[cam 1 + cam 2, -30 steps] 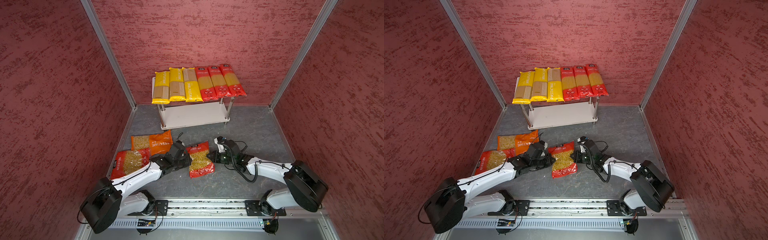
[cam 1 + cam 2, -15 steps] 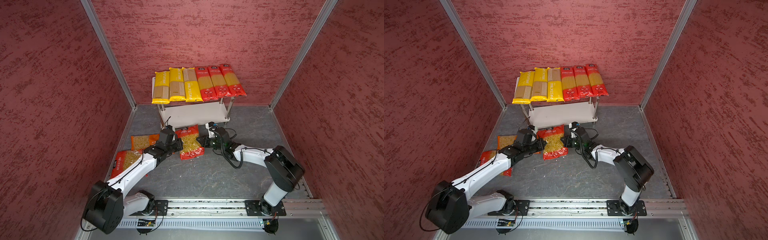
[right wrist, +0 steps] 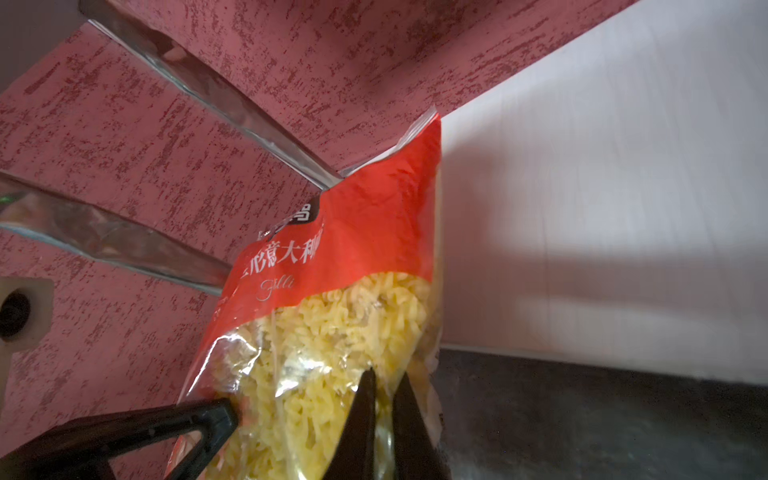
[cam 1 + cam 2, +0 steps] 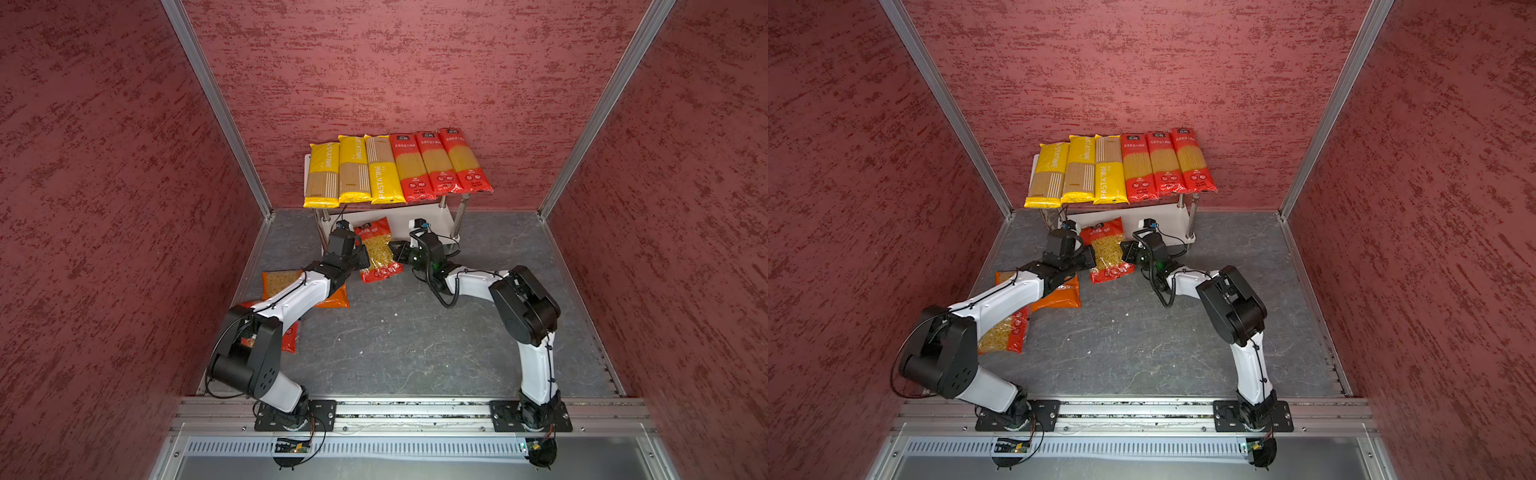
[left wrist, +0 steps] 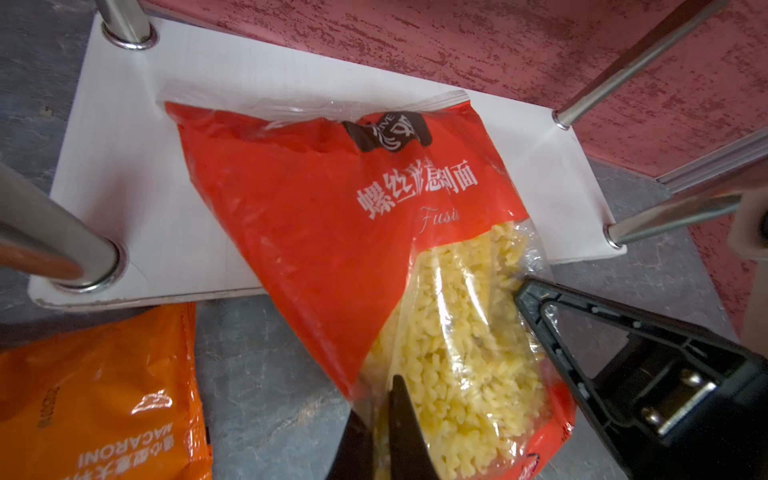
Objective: Place and organize the pasta boxes and bags onto the shelf
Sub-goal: 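Carry the fusilli bag with both grippers toward the lower shelf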
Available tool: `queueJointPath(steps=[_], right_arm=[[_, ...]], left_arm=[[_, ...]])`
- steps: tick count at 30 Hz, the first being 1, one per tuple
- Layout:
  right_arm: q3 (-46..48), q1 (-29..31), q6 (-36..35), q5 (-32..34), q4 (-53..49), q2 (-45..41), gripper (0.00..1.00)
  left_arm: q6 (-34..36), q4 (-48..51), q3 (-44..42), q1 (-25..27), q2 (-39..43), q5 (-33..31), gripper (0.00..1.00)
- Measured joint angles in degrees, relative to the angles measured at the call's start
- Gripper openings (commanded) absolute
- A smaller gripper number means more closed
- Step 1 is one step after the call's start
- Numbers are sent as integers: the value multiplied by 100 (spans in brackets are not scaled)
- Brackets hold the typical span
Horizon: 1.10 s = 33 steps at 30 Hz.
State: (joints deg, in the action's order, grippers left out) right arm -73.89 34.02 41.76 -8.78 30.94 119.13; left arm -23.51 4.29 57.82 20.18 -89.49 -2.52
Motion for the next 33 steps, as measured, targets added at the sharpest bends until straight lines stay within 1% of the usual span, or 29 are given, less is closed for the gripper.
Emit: queueJointPath(steps=[4, 7, 9, 14, 17, 21, 24, 26, 28, 31, 33], right_arm=[[-66, -39, 44, -2, -7, 79, 35], [90, -44, 90, -4, 131, -4, 45], [448, -44, 131, 2, 201, -221, 49], [1451, -42, 485, -20, 275, -905, 54], [1895, -44, 763, -109, 407, -1093, 57], [2149, -42, 1073, -389, 481, -1088, 58], [2107, -2, 1239, -654, 717, -946, 58], [2017, 15, 1360, -813, 872, -769, 54], [1888, 42, 1515, -973, 1029, -546, 45], [1733, 76, 1685, -1117, 1071, -334, 27], [1659, 85, 1766, -1145, 1060, -313, 19]], left_arm=[[-11, -129, 151, -31, -389, -186, 0], [-22, -136, 225, -44, -514, -267, 0], [-44, -131, 273, -68, -551, -269, 0], [-166, -70, 380, -122, -614, -227, 0], [-216, 22, 448, -138, -632, -181, 0], [-260, 127, 562, -166, -680, -120, 0], [-286, 129, 564, -203, -684, -50, 0], [-313, 129, 564, -219, -684, -15, 0], [-323, 129, 564, -227, -684, 9, 0], [-323, 142, 592, -269, -684, 0, 7], [-328, 168, 625, -293, -684, 0, 12]])
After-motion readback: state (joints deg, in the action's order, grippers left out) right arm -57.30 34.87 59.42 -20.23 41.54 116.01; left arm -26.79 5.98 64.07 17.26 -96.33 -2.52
